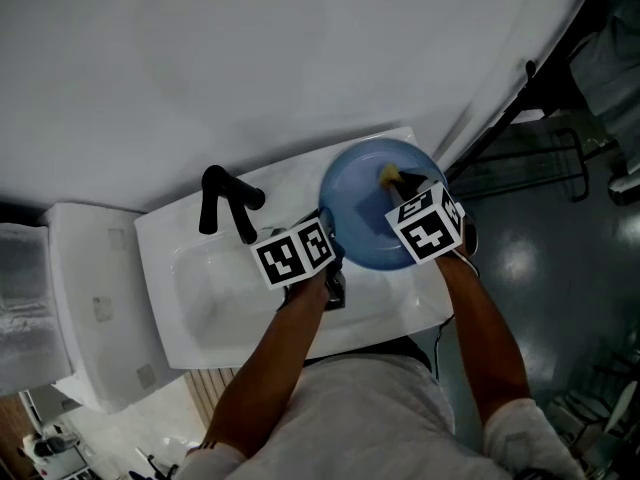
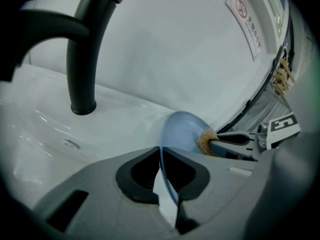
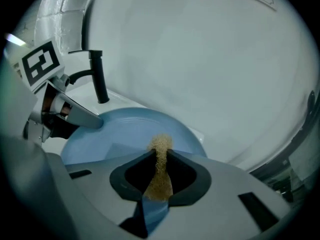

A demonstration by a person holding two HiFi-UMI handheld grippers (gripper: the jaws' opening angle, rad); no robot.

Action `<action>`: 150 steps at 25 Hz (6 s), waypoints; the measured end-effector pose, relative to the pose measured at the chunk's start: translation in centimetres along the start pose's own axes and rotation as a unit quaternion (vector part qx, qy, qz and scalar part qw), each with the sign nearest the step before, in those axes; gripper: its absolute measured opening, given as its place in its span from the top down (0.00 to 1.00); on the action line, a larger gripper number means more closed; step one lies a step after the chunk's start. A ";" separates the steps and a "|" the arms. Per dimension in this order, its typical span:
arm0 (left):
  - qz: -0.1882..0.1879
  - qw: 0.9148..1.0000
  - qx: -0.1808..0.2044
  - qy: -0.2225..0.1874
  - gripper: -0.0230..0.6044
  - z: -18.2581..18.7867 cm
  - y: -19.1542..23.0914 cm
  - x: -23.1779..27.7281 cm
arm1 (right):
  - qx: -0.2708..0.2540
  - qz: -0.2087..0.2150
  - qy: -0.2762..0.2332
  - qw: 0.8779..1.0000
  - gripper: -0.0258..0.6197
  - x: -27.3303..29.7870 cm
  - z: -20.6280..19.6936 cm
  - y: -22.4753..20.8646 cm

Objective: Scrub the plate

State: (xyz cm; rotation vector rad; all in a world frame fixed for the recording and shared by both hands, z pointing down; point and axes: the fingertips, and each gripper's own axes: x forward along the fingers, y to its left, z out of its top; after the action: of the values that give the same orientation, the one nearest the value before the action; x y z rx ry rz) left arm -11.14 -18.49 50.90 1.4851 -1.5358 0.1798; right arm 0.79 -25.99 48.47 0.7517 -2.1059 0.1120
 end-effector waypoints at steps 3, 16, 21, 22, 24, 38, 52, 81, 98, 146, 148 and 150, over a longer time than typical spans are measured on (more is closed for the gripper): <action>0.000 1.000 0.000 0.000 0.92 0.0 0.0 0.0 | 0.006 -0.022 0.009 1.000 0.86 -0.3 -0.9 -1.9; -0.004 1.000 -0.011 -0.002 0.91 0.0 0.0 0.0 | 0.016 0.093 -0.048 0.994 0.86 -3.3 2.1 8.5; -0.007 1.000 -0.013 -0.002 0.91 0.0 0.0 0.0 | 0.010 0.118 -0.030 0.993 0.86 -2.3 1.1 10.6; -0.007 1.000 -0.013 -0.002 0.91 0.0 0.0 0.1 | 0.008 0.116 -0.024 0.993 0.86 -2.2 0.7 10.4; -0.007 1.000 -0.013 -0.002 0.91 0.0 0.0 0.1 | 0.008 0.107 -0.016 0.994 0.86 -2.2 0.0 9.5; -0.006 1.000 -0.014 -0.004 0.91 0.0 0.0 0.0 | 0.010 0.002 0.032 0.999 0.86 -2.8 -4.0 0.1; -0.005 1.000 -0.020 -0.007 0.91 0.0 0.1 0.1 | 0.020 0.107 -0.035 0.993 0.86 -4.7 0.3 9.7; -0.004 1.000 -0.015 -0.012 0.91 0.0 0.0 0.0 | 0.020 0.005 0.005 1.000 0.86 -4.6 -4.4 1.4; -0.024 0.996 0.066 -0.051 0.75 1.7 -0.9 -4.1 | 0.090 -0.006 -0.107 0.990 0.86 -8.7 -0.4 0.8; -0.257 0.844 0.335 -0.331 0.94 6.0 -13.3 -22.0 | 0.156 0.064 -0.470 0.867 0.87 -23.6 8.9 8.2; -0.258 0.844 0.335 -0.331 0.94 5.9 -13.4 -22.0 | 0.154 0.061 -0.469 0.867 0.87 -23.6 8.9 8.3; -0.260 0.843 0.334 -0.331 0.94 5.9 -13.5 -21.9 | 0.152 0.059 -0.469 0.868 0.87 -23.7 8.9 8.3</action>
State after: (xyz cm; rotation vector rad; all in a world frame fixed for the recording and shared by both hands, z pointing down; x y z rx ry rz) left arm -7.26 -10.57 26.01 2.6851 -1.5789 -0.1654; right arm 0.27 -11.07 26.43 0.9825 -3.1200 0.1700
